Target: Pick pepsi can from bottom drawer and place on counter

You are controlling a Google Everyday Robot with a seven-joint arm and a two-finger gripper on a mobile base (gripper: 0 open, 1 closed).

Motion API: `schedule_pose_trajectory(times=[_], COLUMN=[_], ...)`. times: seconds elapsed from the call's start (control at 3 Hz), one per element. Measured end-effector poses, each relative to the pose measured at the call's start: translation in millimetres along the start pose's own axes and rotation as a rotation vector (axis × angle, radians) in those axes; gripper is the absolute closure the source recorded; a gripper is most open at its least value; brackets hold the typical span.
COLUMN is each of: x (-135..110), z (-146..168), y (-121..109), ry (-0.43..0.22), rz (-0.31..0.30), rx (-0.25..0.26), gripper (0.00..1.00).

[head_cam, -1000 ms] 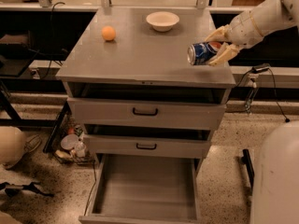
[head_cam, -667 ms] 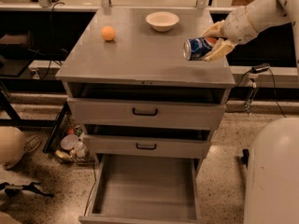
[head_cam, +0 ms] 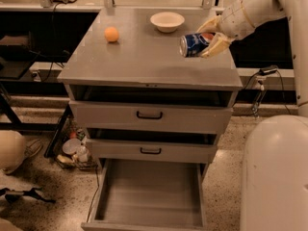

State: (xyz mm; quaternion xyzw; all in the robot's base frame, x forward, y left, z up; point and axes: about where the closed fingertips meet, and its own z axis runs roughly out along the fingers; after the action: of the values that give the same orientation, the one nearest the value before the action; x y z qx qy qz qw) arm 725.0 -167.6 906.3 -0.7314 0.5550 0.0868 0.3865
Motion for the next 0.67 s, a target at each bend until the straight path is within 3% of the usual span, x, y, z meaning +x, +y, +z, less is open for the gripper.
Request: schedule_pose_trajectory(times=[0.67], x=[-7], z=[26], y=[-2], ry=[-0.035], rz=[0.002], rx=[-0.033], gripper=[0.38])
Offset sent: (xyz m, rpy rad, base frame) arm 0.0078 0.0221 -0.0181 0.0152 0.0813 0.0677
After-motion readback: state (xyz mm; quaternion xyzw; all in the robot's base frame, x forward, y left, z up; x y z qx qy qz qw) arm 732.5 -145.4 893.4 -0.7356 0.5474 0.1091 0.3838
